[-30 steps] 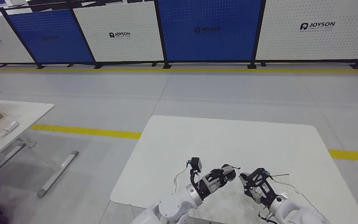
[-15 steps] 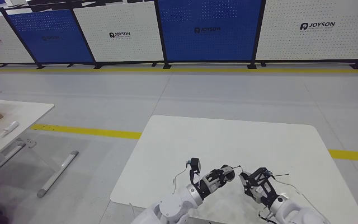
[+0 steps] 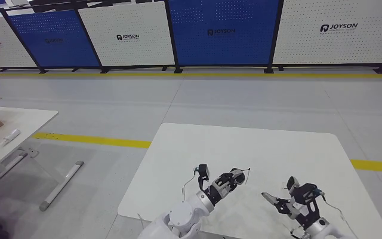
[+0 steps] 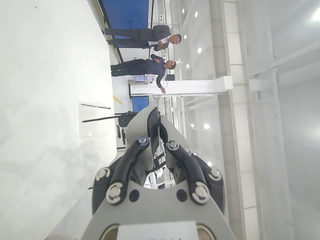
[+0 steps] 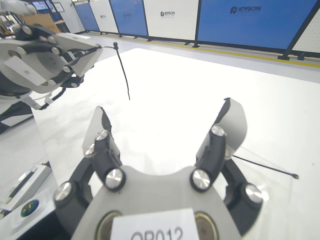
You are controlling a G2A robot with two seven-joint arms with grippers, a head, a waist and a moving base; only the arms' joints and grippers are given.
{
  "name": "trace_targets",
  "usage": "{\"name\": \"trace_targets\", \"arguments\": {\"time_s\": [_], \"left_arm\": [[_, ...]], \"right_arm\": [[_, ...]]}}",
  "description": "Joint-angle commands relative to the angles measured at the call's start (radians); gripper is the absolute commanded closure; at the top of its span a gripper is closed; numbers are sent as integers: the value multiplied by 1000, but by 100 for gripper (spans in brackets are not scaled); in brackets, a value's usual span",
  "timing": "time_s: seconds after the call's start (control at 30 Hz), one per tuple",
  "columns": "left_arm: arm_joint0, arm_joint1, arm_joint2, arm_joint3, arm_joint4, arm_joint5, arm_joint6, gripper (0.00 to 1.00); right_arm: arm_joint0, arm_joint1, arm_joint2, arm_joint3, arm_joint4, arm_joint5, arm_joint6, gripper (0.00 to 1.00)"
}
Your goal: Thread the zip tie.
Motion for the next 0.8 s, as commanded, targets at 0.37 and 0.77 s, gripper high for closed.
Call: {"name": "trace_targets", "arguments": {"time_s": [0.37, 0.77], "left_arm": [[-20, -5, 20, 18, 27, 55, 17, 100], [-6, -12, 19, 14, 38, 0, 101, 100]], "right_arm": [[-95, 27, 58, -23, 87, 0, -129, 0], [-107, 22, 92, -30, 204, 0, -160, 0]]}}
